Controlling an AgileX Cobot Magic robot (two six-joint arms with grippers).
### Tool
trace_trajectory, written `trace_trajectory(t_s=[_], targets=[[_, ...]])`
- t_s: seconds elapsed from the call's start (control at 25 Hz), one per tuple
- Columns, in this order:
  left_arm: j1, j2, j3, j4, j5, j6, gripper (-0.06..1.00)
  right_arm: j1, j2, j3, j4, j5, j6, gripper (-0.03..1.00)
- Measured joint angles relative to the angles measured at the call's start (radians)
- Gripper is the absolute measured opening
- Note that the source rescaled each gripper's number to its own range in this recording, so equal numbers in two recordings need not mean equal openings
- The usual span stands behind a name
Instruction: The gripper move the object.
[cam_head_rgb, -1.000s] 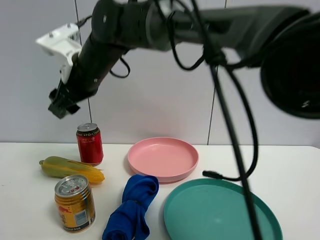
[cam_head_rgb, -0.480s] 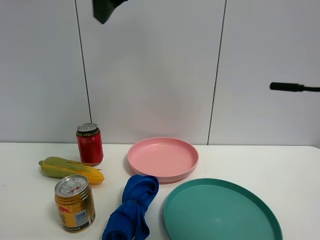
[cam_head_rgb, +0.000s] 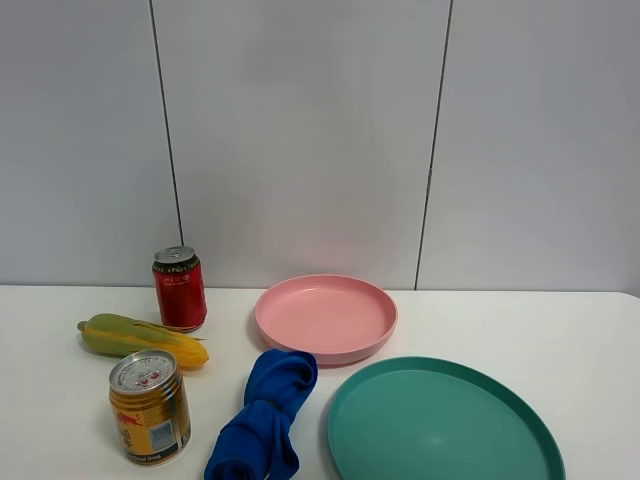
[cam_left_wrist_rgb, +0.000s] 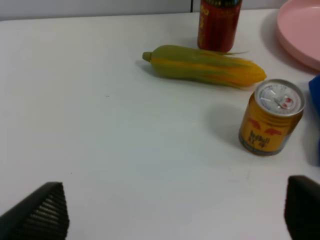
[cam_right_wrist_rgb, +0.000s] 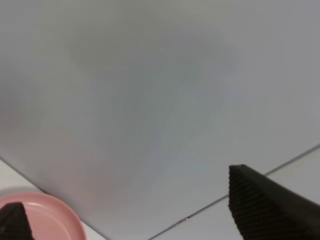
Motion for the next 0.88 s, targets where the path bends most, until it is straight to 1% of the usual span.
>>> trace_trajectory(t_s=[0.08,0.16,0.32,0.36,0.48,0.56,0.72,0.76,0.8,0.88], targets=[[0.0,0.0,0.0,0.0,0.0,0.0,1.0,-0.003,-0.017,0.02,-0.015,0.0,0.007,0.76],[0.0,0.0,0.0,0.0,0.0,0.0,1.0,-0.02,-0.033,0.077,-0.027,-0.001,0.023,0.75],[0.0,0.0,0.0,0.0,0.0,0.0,1.0,-0.072,-0.064,0.289,-0.044,0.002,0.086,0.74],[0.0,0.0,0.0,0.0,0.0,0.0,1.0,-0.072,-0.064,0.289,-0.044,0.002,0.086,0.74],[0.0,0.0,0.0,0.0,0.0,0.0,1.0,-0.089,-0.095,0.462,-0.025,0.002,0.129,0.73],[0.0,0.0,0.0,0.0,0.0,0.0,1.0,-0.09,-0.137,0.563,-0.001,-0.042,0.158,0.73],[0.0,0.0,0.0,0.0,0.0,0.0,1.0,-0.09,-0.268,0.783,0.037,-0.179,0.235,0.73],[0.0,0.0,0.0,0.0,0.0,0.0,1.0,-0.09,-0.304,0.84,0.042,-0.2,0.256,0.73],[0.0,0.0,0.0,0.0,0.0,0.0,1.0,-0.09,-0.373,0.937,0.055,-0.218,0.295,0.73],[0.0,0.0,0.0,0.0,0.0,0.0,1.0,-0.09,-0.433,1.022,0.07,-0.22,0.323,0.73]])
